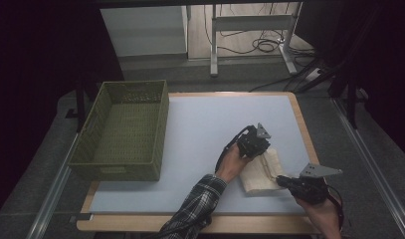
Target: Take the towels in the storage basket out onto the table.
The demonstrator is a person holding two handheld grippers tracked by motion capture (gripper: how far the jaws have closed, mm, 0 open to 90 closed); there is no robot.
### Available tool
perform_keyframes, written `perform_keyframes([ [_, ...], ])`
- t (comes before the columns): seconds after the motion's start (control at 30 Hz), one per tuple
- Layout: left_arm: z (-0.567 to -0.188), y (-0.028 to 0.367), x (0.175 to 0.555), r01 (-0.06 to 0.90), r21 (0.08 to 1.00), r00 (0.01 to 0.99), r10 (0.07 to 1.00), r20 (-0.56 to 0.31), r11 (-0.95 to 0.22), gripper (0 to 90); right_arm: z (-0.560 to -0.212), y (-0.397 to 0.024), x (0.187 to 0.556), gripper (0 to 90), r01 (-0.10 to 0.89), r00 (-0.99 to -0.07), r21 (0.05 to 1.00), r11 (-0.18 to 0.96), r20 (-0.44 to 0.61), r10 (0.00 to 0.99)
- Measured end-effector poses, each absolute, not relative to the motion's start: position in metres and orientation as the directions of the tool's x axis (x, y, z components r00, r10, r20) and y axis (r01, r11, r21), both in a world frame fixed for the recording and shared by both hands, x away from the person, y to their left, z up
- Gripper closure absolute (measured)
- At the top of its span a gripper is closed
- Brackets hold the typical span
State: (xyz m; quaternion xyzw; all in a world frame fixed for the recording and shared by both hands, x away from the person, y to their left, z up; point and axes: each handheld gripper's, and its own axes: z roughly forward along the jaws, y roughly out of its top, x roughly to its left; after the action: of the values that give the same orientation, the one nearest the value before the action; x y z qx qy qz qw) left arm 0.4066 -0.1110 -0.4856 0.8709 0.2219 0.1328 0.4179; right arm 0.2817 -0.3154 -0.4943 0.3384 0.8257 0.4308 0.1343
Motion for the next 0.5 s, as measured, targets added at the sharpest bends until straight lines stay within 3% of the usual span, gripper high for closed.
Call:
perform_keyframes([
  [0.13, -0.492, -0.118, 0.41, 0.287, 0.781, 0.866, 0.498, 0.036, -0.554, 80.6, -0.499, -0.32, 0.285, 84.8, 0.454, -0.721, 0.795, 0.401, 0.064, 0.69],
  [0.23, -0.493, -0.121, 0.411, 0.304, 0.795, 0.862, 0.508, 0.006, -0.525, 61.8, -0.501, -0.323, 0.285, 82.6, 0.456, -0.709, 0.796, 0.398, 0.055, 0.704],
  [0.33, -0.49, -0.12, 0.41, 0.304, 0.804, 0.853, 0.522, 0.01, -0.511, 51.7, -0.5, -0.331, 0.285, 77.8, 0.464, -0.685, 0.789, 0.403, 0.031, 0.728],
  [0.5, -0.484, -0.109, 0.409, 0.296, 0.809, 0.844, 0.536, 0.027, -0.508, 45.4, -0.497, -0.348, 0.28, 73.5, 0.479, -0.648, 0.789, 0.386, 0.021, 0.761],
])
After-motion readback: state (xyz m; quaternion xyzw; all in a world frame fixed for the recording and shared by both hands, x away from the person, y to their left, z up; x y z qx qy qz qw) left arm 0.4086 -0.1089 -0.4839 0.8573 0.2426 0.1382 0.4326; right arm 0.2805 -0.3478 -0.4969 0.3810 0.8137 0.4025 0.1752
